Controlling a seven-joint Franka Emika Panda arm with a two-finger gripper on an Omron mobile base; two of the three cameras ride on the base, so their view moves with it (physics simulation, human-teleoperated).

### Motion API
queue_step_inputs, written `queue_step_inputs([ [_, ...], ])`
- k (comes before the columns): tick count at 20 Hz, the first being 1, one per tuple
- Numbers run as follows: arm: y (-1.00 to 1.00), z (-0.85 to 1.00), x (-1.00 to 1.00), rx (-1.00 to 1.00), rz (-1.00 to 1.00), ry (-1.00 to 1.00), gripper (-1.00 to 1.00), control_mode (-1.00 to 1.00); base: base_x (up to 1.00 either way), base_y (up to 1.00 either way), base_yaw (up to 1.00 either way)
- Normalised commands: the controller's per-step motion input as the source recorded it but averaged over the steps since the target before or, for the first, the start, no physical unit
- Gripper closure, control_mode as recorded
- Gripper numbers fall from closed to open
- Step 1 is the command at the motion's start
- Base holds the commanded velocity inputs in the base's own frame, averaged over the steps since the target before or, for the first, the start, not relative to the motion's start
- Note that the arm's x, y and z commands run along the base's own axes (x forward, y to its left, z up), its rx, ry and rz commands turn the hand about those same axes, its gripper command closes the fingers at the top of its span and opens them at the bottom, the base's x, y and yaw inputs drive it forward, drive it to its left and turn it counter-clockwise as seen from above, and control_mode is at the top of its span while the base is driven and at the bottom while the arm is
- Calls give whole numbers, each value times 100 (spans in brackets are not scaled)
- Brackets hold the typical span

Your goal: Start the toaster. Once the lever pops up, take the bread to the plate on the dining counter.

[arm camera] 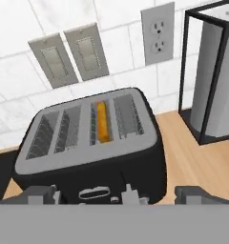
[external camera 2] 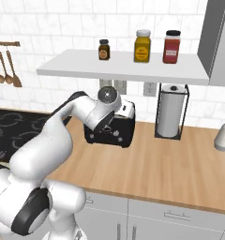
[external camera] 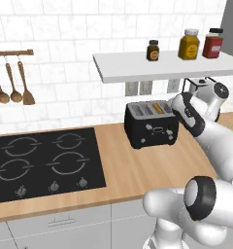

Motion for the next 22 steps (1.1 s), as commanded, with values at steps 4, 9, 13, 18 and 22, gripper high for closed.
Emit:
queue_step_inputs([
  [4, 44, 59, 0, -29, 2, 4, -100, -100, 0, 0, 0],
  [9, 5, 25, -1, -9, 0, 0, -100, -100, 0, 0, 0],
  [13, 0, 4, 0, -1, 0, 0, -100, -100, 0, 0, 0],
  [18, 0, 3, -12, 0, 0, -2, -100, -100, 0, 0, 0],
  [22, 1, 25, -34, 0, 0, -13, -100, -100, 0, 0, 0],
])
